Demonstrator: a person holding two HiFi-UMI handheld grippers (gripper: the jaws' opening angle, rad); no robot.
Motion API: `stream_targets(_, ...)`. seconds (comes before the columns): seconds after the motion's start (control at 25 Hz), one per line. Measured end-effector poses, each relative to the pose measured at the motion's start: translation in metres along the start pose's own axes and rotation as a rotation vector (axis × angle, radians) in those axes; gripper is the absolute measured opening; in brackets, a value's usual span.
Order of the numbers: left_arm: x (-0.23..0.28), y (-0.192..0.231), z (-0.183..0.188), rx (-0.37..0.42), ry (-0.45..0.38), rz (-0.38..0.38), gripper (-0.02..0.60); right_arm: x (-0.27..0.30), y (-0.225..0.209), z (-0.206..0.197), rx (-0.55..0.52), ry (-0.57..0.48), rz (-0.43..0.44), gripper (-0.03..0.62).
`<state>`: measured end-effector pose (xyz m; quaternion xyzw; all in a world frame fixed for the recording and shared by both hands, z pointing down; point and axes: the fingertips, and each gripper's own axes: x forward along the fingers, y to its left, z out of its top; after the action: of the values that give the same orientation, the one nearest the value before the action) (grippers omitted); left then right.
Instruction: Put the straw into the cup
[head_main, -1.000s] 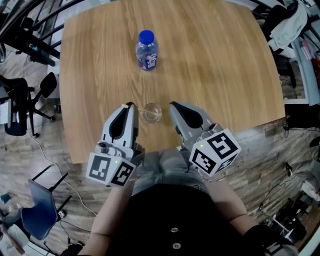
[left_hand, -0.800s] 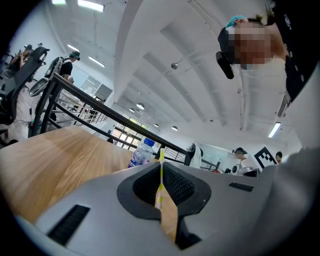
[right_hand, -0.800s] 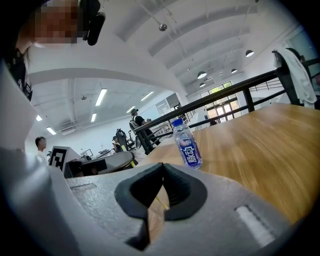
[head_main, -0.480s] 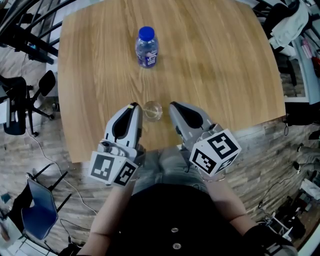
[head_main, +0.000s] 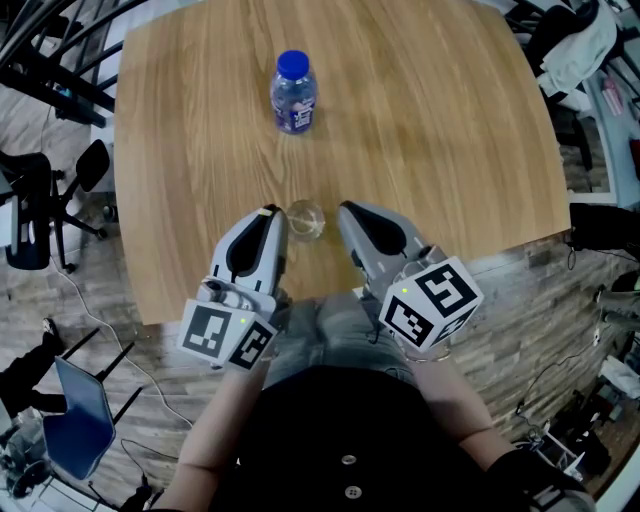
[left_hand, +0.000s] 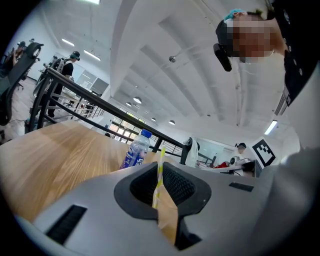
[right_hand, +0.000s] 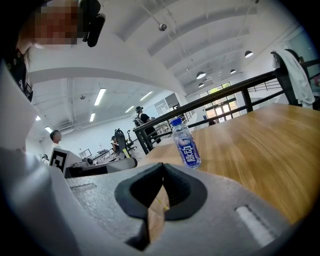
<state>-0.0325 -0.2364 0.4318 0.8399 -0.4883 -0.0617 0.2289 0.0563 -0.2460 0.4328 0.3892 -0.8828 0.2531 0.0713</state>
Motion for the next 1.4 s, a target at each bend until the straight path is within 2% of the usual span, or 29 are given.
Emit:
stream_targets(0.12,0.000,-0.001,0.001,-0.005,0.001,-0.010,0.029,-0.001,0.001,0.001,-0.004,-0.002,-0.002,-0.002)
stream_targets(0.28,-0.001,-0.003,0.005,-0.026,0.002,-0.020,0.126,-0.003,0.005,0.007,-0.013,-0.011,0.002,-0.002)
stream_targets(0.52,-0.005,-0.002,0.017,-0.014,-0.008,-0.015,0.161,-0.006,0.011,0.018,-0.033,-0.034,0.014,-0.002)
stream_targets(1.0,-0.028,-0.003,0.059,0.012,-0.109,0.008,0.161,-0.018,0.023,0.052,-0.071,-0.114,0.014,-0.002)
stream_targets(1.2,-0.030,-0.011,0.072,0.056,-0.106,0.008,0.161,-0.022,0.036,0.064,-0.091,-0.143,0.036,-0.002)
stream_targets(1.4,-0.028,-0.026,0.087,0.106,-0.103,-0.027,0.118,-0.026,0.045,0.078,-0.113,-0.171,0.048,-0.002)
